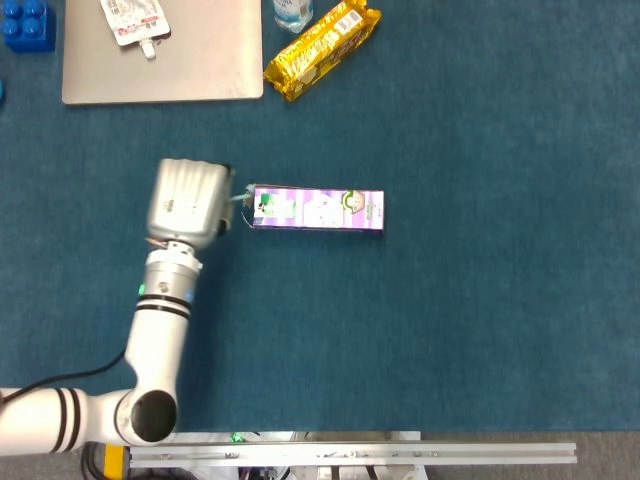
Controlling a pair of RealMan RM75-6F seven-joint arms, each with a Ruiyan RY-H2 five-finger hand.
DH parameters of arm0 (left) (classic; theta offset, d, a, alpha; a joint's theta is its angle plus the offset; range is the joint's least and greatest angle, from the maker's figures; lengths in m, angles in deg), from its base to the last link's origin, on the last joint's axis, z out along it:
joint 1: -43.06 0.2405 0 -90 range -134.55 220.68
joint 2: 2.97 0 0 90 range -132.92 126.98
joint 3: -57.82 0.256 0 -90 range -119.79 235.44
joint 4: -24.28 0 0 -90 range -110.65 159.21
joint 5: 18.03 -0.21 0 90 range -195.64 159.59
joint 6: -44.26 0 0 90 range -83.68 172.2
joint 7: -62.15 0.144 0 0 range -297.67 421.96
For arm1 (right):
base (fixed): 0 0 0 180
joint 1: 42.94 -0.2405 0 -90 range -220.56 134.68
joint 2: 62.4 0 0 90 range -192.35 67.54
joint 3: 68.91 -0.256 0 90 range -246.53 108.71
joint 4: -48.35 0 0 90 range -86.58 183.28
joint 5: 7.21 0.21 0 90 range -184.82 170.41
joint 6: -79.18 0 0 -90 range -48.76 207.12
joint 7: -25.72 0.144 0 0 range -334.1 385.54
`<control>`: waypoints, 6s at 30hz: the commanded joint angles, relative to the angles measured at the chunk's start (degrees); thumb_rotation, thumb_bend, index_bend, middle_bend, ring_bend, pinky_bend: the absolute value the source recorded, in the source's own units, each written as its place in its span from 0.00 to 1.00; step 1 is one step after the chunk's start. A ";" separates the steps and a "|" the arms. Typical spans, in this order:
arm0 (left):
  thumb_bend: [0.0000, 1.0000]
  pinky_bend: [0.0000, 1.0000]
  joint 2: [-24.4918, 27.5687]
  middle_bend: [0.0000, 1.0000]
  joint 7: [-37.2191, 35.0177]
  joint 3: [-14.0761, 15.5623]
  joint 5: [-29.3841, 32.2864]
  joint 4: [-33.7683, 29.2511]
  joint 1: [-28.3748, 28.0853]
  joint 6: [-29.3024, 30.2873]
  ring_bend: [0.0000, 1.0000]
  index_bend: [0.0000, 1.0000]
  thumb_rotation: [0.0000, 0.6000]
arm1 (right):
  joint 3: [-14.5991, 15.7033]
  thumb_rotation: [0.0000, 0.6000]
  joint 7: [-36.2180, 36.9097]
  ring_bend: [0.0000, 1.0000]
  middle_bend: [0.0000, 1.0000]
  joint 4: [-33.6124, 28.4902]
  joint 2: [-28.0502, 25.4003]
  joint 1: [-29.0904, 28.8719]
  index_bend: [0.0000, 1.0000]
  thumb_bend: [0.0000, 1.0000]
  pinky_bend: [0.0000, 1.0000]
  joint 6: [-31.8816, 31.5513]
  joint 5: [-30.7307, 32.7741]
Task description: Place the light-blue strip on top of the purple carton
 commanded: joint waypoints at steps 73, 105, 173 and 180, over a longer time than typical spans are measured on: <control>0.45 1.00 2.14 1.00 0.12 0.87 2.14 -7.23 -8.57 -6.40 1.00 0.41 1.00 | 0.10 1.00 2.96 0.37 0.41 1.52 -0.03 2.02 0.02 0.26 0.36 -1.68 -1.38; 0.48 1.00 4.51 1.00 -3.44 3.27 7.72 -3.56 -12.59 -14.74 1.00 0.37 1.00 | 0.19 1.00 1.84 0.38 0.42 0.21 -0.22 2.55 0.02 0.26 0.36 -2.66 -1.48; 0.48 1.00 0.84 1.00 0.09 3.02 14.21 0.29 -19.07 -14.11 1.00 0.37 1.00 | 0.25 1.00 2.95 0.39 0.44 1.31 0.10 3.89 0.02 0.26 0.36 -3.34 -0.92; 0.48 1.00 0.07 1.00 0.43 3.06 14.41 1.07 -19.41 -13.84 1.00 0.37 1.00 | 0.30 1.00 3.19 0.39 0.44 1.41 0.03 4.14 0.02 0.26 0.36 -3.48 -0.91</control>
